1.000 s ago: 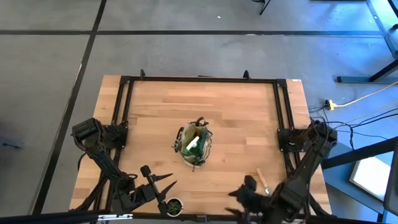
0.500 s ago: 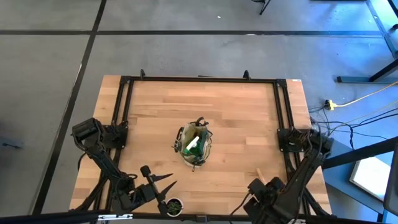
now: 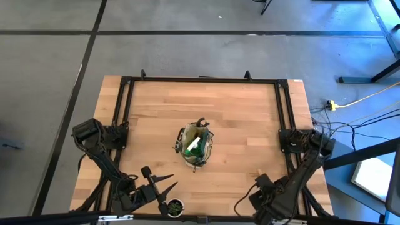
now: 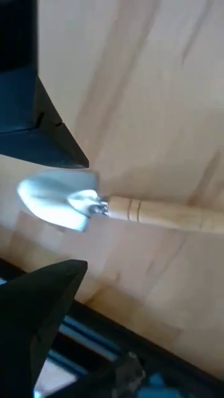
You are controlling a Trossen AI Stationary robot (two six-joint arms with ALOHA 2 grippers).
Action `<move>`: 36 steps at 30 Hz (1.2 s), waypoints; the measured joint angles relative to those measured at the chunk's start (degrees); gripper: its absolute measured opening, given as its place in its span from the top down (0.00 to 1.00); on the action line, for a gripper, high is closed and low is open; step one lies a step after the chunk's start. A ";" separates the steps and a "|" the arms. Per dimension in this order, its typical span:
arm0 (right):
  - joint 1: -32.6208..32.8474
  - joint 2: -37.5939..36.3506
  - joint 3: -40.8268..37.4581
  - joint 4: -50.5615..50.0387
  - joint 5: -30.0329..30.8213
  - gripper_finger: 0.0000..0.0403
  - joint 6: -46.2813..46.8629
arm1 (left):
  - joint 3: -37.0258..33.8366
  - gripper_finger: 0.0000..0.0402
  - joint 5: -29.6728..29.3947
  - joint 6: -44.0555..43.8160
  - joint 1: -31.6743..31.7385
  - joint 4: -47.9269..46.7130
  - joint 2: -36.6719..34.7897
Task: Pick & Place Garden tools in Gardening bag
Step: Put the brown trowel into the side pocket of the green gardening bag
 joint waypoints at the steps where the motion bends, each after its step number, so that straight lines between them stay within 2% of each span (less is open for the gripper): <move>1: -0.01 -0.23 -2.05 1.74 -0.68 0.37 0.17 | 0.00 0.65 0.00 -0.08 -0.02 0.00 0.00; 4: -0.25 -1.73 -6.03 4.65 -0.93 0.37 0.46 | 0.00 0.65 0.02 -0.11 -0.02 0.00 0.00; 9: -0.38 -4.73 -10.53 8.97 2.67 0.37 2.73 | 0.00 0.65 0.06 -0.09 0.22 0.00 0.00; 13: -0.37 -5.83 -15.15 12.38 1.76 0.37 4.82 | 0.00 0.65 0.06 0.35 0.24 -0.02 0.00; 17: -0.83 -7.15 -20.50 19.93 1.89 0.37 7.03 | 0.00 0.65 0.07 0.42 0.24 -0.02 0.00; 21: -1.79 -7.89 -22.66 23.19 1.91 0.39 7.74 | 0.00 0.65 0.09 0.53 0.24 -0.02 0.00; 24: -2.70 -7.87 -22.69 23.72 0.99 0.46 7.78 | 0.00 0.65 0.10 0.54 0.33 -0.02 0.00; 26: -3.30 -7.83 -22.69 24.19 0.05 0.54 7.61 | 0.00 0.65 0.14 0.54 0.36 -0.02 0.00; 32: -5.13 -7.71 -22.77 26.12 -0.43 0.87 4.38 | 0.00 0.65 0.31 0.54 0.59 -0.02 0.00; 36: -6.77 -7.92 -22.65 26.22 -1.63 0.86 0.51 | 0.00 0.65 0.31 0.53 0.59 -0.02 0.00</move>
